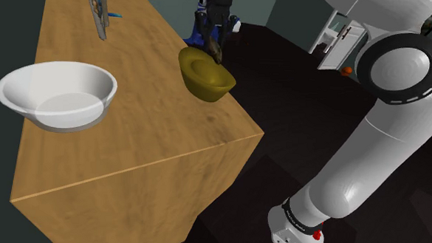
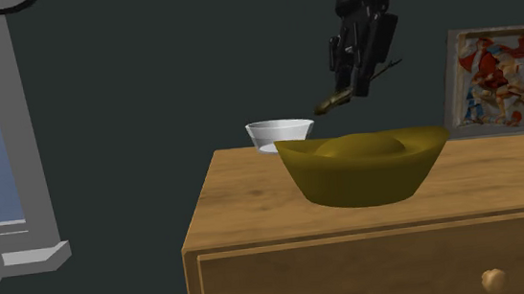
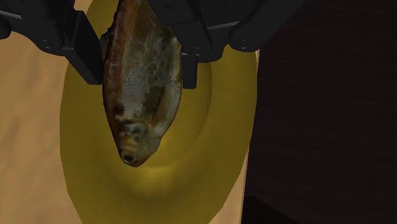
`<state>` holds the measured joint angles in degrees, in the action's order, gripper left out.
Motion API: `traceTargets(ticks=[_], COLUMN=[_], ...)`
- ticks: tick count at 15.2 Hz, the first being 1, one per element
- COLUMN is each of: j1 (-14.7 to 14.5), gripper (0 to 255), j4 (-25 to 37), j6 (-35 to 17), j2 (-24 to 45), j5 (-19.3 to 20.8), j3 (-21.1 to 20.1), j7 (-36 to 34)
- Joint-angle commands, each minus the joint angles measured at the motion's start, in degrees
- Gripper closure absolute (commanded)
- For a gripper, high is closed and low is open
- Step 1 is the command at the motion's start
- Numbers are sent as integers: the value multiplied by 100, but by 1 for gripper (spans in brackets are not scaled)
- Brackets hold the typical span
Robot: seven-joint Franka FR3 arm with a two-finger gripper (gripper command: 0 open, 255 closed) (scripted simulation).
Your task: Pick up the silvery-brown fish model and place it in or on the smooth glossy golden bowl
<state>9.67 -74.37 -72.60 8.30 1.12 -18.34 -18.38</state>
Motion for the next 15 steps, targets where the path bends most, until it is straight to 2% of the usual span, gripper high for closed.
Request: traceTargets(ticks=[1, 10, 15], j1=[26, 79, 81], gripper=[255, 255, 255], j4=[-287, -1318, -1381], j6=[-201, -989, -1041], j2=[-93, -346, -358], j5=[-26, -97, -100], j3=[12, 39, 40], j7=[30, 94, 97])
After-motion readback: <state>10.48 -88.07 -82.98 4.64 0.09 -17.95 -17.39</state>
